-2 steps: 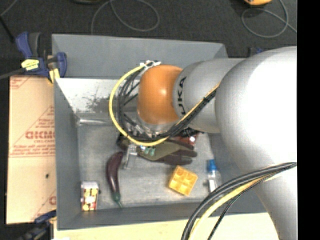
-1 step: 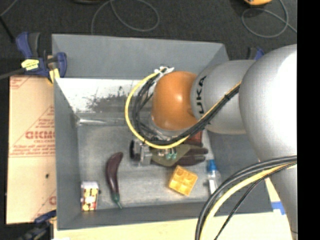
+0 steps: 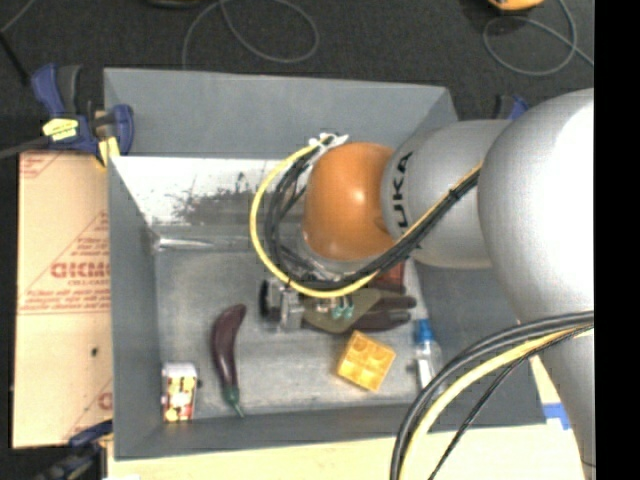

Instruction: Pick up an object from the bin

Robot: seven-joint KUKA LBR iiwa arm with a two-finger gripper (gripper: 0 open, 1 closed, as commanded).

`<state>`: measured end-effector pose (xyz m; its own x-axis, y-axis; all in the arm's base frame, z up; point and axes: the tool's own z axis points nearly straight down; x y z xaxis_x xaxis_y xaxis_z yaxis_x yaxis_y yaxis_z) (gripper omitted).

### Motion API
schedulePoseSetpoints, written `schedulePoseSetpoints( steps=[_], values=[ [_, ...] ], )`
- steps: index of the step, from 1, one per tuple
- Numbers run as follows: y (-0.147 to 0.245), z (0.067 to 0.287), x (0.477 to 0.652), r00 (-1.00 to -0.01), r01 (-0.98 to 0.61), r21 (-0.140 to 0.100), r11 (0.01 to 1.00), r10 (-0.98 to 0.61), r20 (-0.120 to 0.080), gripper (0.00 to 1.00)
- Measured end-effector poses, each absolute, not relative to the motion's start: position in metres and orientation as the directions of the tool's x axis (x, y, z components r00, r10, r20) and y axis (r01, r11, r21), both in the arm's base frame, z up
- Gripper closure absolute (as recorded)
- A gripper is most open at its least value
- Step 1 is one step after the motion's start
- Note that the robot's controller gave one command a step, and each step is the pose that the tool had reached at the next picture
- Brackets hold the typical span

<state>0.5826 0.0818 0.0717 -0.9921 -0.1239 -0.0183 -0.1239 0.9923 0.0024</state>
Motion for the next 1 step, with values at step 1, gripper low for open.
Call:
schedulePoseSetpoints(
  steps=[1],
  values=[
    [0.0817, 0.0757, 0.5812, -0.992, -0.123, 0.003, 0.992, -0.123, -0.015, 1.0]
  ],
)
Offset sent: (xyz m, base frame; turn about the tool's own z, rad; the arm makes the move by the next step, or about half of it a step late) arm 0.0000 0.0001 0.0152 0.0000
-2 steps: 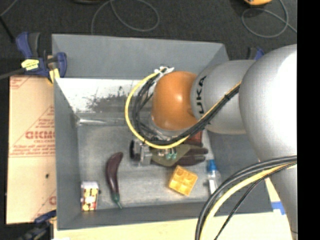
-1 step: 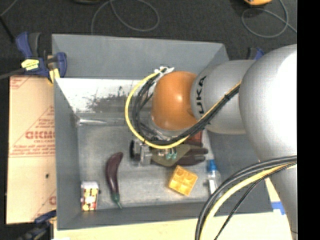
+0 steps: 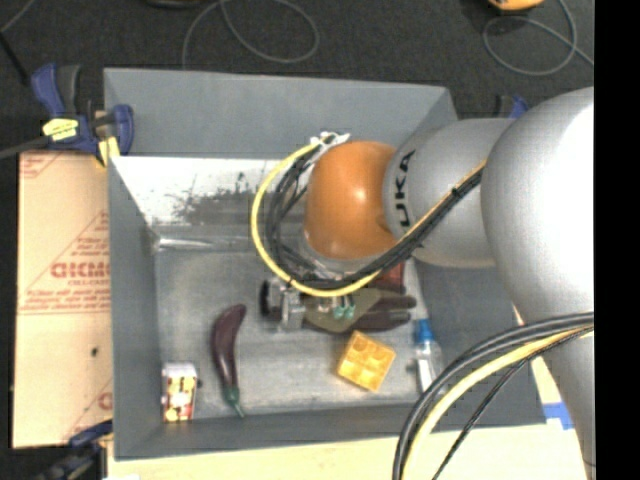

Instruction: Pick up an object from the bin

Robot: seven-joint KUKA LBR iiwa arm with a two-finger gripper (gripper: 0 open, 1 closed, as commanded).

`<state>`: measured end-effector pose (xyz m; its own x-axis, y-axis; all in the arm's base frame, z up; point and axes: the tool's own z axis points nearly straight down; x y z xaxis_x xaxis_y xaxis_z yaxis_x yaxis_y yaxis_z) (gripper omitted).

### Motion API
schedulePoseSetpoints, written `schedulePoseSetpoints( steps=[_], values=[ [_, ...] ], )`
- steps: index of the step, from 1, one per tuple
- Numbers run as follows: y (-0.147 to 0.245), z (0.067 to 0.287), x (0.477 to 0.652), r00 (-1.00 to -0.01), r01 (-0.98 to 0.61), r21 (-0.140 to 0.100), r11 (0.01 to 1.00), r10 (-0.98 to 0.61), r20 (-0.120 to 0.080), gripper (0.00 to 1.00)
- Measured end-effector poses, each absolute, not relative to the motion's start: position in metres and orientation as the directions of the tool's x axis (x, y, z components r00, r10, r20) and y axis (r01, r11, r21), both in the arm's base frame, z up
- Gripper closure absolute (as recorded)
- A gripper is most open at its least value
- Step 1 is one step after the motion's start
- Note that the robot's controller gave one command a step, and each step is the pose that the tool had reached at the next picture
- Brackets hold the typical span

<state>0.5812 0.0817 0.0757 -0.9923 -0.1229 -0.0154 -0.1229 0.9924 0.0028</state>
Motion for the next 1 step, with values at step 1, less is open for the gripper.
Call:
schedulePoseSetpoints(
  steps=[1],
  values=[
    [0.0817, 0.0929, 0.5802, -0.992, -0.123, 0.003, 0.992, -0.123, -0.012, 1.0]
  ],
)
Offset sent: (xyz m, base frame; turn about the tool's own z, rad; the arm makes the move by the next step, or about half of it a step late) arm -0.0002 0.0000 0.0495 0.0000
